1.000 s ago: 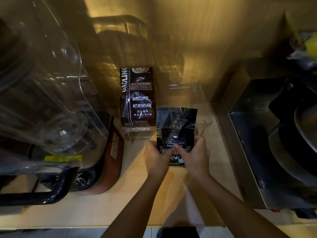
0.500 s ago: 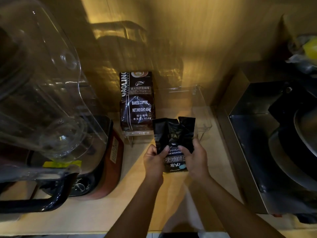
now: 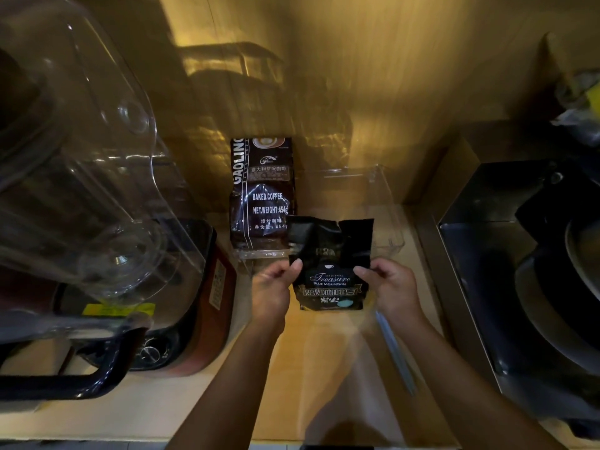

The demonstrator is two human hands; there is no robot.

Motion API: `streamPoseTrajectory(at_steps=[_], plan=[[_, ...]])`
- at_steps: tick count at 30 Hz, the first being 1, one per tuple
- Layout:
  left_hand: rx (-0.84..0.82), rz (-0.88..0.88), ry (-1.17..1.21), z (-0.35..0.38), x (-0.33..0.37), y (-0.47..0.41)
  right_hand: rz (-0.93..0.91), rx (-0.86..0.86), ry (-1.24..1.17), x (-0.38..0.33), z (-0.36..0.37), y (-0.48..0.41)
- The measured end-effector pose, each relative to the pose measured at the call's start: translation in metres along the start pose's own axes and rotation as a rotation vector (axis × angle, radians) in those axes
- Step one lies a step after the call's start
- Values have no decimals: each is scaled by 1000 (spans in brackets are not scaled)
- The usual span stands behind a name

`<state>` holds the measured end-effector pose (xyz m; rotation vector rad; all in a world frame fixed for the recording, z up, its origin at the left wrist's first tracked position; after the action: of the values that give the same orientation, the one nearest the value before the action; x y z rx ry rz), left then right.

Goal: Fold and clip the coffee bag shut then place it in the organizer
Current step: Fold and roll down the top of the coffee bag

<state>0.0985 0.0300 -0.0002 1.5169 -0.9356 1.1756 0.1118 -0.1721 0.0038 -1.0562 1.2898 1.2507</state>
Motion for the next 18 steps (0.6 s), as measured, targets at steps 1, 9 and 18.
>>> streamPoseTrajectory(at_steps=[1,9,18], plan=[[-3,22,-78,1,2,1,7,4,36,3,1,1],[-50,128,-326,4,13,-3,31,-47,113,2,-10,-5],[-150,-14,-267,-7,-5,-2,155,-113,-74,6,-12,-3]])
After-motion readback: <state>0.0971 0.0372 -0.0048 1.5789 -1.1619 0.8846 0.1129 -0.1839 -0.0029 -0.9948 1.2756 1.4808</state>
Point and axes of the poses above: each hand's wrist, its own y-axis away from the middle knuckle, its own z-axis out of the palm, x = y × z, the point moved 7 cm from there along -y, towards the middle knuckle, and after that the axes turned 8 degrees about -y, right-handed, at the moved point
